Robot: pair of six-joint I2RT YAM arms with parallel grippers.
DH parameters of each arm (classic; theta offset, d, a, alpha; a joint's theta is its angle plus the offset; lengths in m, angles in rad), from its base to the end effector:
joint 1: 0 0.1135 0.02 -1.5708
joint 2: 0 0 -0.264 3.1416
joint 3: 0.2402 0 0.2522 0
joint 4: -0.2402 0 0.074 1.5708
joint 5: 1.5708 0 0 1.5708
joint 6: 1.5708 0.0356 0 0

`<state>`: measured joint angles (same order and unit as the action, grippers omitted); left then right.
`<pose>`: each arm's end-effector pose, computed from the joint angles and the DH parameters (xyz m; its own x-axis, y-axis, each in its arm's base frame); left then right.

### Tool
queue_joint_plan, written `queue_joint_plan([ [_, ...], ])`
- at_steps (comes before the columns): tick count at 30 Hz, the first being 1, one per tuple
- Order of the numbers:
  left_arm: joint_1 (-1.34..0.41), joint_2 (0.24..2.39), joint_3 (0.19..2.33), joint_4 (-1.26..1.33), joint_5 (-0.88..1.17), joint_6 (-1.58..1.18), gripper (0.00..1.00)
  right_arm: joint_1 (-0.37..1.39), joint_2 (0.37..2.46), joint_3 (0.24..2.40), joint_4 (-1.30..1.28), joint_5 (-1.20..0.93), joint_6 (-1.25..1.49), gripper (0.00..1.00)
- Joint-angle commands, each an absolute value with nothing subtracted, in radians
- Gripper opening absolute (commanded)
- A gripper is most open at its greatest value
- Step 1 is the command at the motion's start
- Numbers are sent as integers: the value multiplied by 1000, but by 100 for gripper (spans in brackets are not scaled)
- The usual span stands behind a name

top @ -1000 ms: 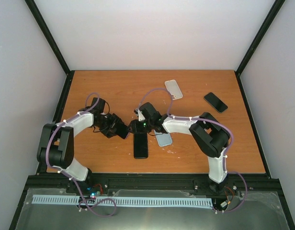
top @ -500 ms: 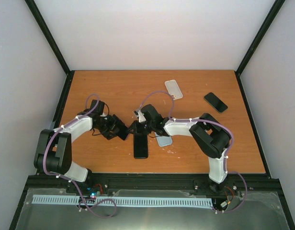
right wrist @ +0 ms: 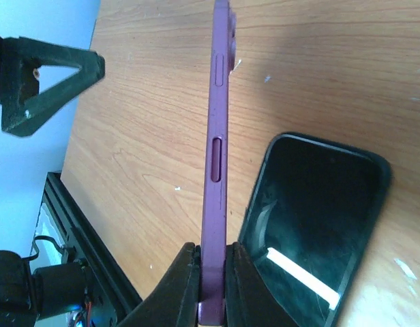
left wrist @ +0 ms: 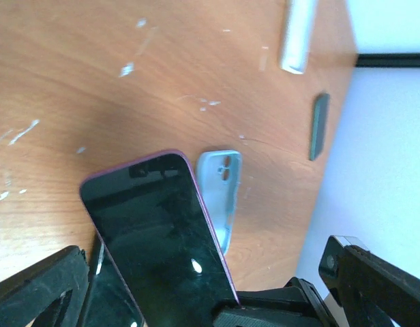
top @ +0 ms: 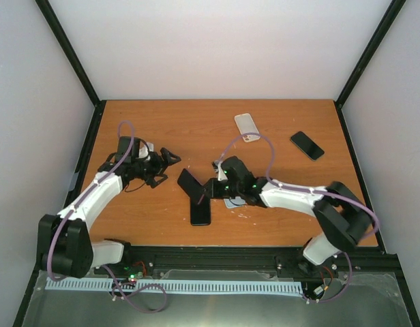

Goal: Put the phone into the phone case

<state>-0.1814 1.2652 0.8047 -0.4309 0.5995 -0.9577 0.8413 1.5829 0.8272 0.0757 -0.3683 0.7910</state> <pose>0.2439 -0.0652 0.2297 -0.8473 -0.5311 -0.0025 -0.3395 0.5453 -0.7665 0.2077 0.2516 0.1857 -0.9219 -0.0359 -0.3858 -0.3222 0.6238 0.7121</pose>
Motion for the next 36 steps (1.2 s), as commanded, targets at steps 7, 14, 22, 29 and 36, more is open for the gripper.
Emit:
queue_joint_plan([
  [7,-187,1147,701,-169,733,-869,94,807,1152,697,-220,-48,748,3],
  [14,-243,1227,698,-59,733,-863,88,752,1050,650,-312,5,726,3],
  [22,-307,1360,712,17,736,-863,86,696,1067,578,-217,-66,684,3],
  [29,-314,1439,722,49,744,-870,82,651,1125,492,-75,-139,677,3],
  [36,-330,1536,753,74,753,-881,77,635,1185,469,-6,-169,656,3],
])
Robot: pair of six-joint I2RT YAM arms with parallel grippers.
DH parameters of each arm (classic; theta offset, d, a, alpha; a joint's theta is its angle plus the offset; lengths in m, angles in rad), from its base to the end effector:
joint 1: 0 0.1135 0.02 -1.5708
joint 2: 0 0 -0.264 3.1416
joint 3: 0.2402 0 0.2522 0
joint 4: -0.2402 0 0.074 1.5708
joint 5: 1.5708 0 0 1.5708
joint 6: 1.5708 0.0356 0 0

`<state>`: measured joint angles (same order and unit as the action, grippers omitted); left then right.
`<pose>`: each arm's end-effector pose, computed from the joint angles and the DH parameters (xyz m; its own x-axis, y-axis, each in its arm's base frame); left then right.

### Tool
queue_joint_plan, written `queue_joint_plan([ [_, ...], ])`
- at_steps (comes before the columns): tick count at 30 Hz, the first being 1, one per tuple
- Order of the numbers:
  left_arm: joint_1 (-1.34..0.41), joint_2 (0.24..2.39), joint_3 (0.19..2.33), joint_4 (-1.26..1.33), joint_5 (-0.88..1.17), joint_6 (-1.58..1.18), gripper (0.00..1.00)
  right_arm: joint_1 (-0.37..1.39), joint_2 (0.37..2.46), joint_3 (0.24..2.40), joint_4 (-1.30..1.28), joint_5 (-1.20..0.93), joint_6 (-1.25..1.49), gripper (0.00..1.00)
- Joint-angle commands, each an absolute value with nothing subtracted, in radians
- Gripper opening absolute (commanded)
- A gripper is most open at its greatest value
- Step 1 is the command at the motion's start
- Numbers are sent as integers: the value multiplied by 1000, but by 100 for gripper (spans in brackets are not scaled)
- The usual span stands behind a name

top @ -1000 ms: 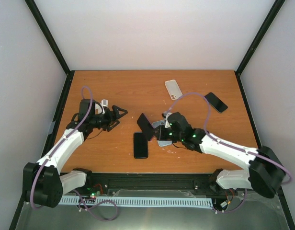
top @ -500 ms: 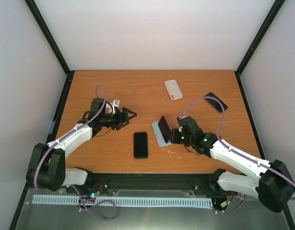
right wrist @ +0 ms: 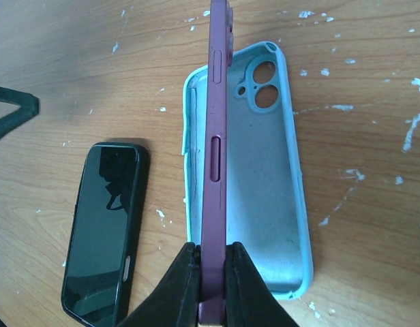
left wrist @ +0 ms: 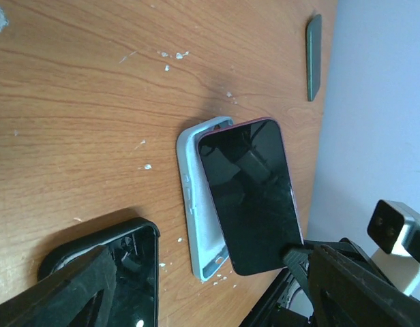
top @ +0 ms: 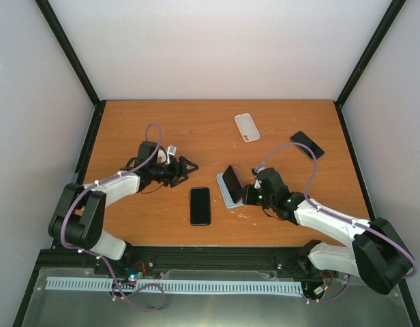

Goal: Put the phone into the phone case

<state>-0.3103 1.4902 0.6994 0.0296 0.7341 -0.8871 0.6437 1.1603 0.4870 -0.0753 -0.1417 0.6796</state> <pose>0.2654 -0.1102 0.1754 -0.9487 -0.3002 -0.0991 -0.0743 0.5163 -0.8532 0.1758 0.1382 0.1754 -0.8489 0.1409 -0.5095 -0.1844 0.8244 0.5352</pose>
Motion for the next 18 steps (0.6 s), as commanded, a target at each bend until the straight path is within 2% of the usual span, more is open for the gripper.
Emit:
queue_joint_plan([
  [1,-336,1556,760,77,752,-883,77,635,1192,462,5,-176,655,3],
  [18,-409,1753,882,108,745,-896,74,635,1289,419,56,-132,643,9],
])
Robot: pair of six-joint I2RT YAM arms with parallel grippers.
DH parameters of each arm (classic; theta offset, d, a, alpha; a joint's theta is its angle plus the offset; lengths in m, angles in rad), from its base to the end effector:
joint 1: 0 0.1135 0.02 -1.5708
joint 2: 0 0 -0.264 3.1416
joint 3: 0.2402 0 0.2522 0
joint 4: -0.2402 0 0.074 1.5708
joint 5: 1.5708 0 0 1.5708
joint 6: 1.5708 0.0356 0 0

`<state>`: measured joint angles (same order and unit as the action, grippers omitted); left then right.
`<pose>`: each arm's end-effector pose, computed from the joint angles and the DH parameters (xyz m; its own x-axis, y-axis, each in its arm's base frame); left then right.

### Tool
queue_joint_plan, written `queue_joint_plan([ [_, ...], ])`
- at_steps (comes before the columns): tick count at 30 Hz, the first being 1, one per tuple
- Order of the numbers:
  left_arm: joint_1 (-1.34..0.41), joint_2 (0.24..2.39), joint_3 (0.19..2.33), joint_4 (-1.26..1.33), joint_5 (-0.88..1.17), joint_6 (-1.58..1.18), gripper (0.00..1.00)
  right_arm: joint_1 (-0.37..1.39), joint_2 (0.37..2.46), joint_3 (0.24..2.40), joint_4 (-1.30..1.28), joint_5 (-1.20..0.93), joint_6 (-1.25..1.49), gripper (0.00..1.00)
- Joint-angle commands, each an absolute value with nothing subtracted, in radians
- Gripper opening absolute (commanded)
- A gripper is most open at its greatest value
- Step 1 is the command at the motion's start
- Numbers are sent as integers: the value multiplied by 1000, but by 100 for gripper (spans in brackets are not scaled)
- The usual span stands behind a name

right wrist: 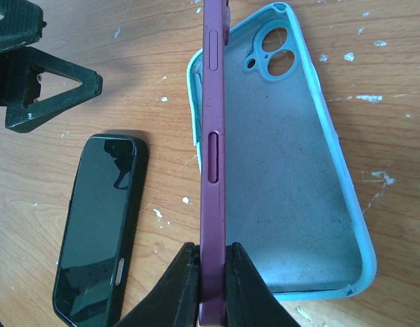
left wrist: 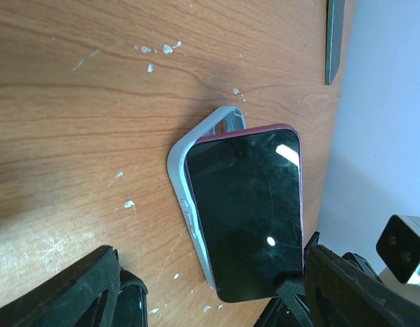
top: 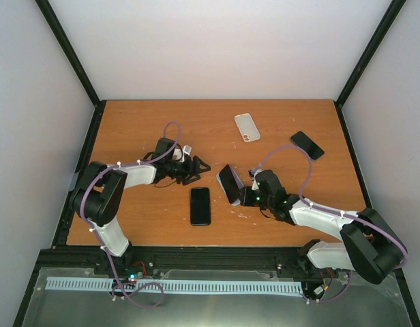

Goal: Put the phone into the phone case

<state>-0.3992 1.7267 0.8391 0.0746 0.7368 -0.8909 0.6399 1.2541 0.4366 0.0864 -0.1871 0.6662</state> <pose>0.2958 -0.1508 0.1493 -0.9755 -0.2136 -0.0526 -0.0719 0.5357 -0.8413 0.1807 0.1428 0.1540 -0.8523 0.1226 -0.5085 -0.2176 0.8010 0.5577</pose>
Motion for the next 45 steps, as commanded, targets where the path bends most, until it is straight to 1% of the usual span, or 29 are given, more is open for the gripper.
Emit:
queue_joint_plan([
  [1,-409,1759,883,110,743,-896,74,635,1279,428,38,-128,636,9],
  [5,-409,1782,890,116,750,-894,73,636,1244,498,-90,-106,583,8],
  [8,-410,1784,888,120,749,-896,73,630,1229,527,-133,-97,532,8],
  [15,-410,1791,887,121,750,-896,73,595,1312,532,-112,-151,445,8],
  [23,-410,1808,900,121,755,-890,73,587,1342,526,-100,-179,391,7],
  [27,-411,1830,916,128,760,-894,67,575,1375,539,-100,-281,358,7],
  [32,-416,1862,941,137,767,-897,64,575,1410,542,-64,-415,375,7],
  [39,-423,1901,945,153,768,-910,52,575,1441,576,-93,-479,400,7],
  [45,-430,1935,949,165,771,-916,51,575,1438,578,-98,-520,387,6],
])
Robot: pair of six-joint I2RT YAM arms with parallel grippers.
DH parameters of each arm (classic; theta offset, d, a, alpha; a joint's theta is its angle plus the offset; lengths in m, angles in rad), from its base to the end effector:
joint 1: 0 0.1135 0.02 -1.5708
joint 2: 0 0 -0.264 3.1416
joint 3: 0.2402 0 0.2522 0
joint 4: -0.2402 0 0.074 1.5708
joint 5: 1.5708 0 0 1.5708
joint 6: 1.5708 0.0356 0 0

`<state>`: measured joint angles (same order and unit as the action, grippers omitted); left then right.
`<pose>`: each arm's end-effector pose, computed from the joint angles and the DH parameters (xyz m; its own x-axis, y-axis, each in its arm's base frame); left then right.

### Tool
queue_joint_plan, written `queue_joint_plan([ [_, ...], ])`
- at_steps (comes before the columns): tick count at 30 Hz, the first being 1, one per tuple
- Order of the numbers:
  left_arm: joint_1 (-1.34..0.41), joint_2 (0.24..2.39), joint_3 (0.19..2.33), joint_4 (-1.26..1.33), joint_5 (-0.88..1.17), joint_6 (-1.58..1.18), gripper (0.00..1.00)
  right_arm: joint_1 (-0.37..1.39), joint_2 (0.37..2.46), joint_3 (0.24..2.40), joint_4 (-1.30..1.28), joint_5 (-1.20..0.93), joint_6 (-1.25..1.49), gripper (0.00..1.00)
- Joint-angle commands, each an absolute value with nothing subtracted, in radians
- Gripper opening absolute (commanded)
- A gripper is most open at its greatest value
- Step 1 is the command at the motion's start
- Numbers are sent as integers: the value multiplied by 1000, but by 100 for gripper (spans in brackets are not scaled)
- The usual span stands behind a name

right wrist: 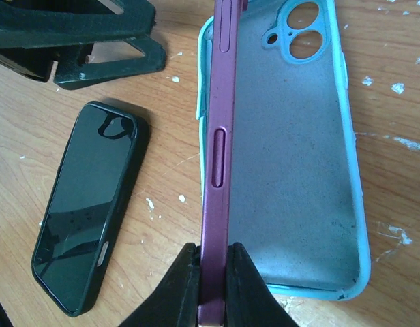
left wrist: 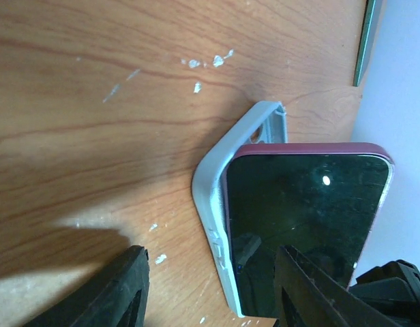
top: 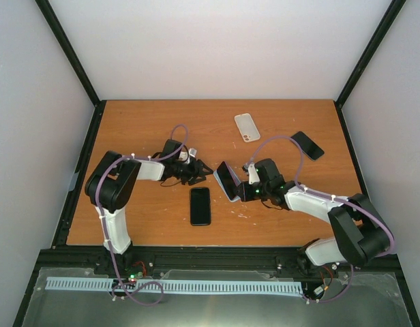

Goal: Put the phone into the phone case

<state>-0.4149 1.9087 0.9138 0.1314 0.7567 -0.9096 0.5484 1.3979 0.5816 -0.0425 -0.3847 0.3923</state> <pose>0.3161 -0.1659 0.1139 -0.9807 -0.1951 0.0129 -0.1184 0.5400 -0.8333 0.2115 0.1448 0.1552 -0.8617 -0.1111 -0.4951 -0.3928 0.7637 0.5123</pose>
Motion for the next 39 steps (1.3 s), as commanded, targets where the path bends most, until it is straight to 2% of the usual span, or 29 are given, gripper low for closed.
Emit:
queue_joint_plan([
  [1,-432,1942,952,166,772,-915,51,574,1440,579,-104,-520,381,6],
  [5,-438,1962,968,170,778,-914,51,564,1451,586,-150,-465,358,8],
  [11,-442,1995,999,173,778,-908,40,563,1435,628,-198,-321,359,24],
  [21,-454,2054,1039,193,790,-921,29,563,1460,708,-201,-234,362,24],
  [28,-454,2081,1086,189,777,-911,21,563,1443,741,-325,-137,423,37],
  [32,-454,2112,1120,202,781,-903,17,560,1452,747,-312,-105,415,36],
  [36,-454,2130,1155,210,792,-888,16,556,1474,755,-276,-91,407,33],
  [39,-455,2121,1176,182,774,-869,21,549,1487,778,-274,-78,416,35],
])
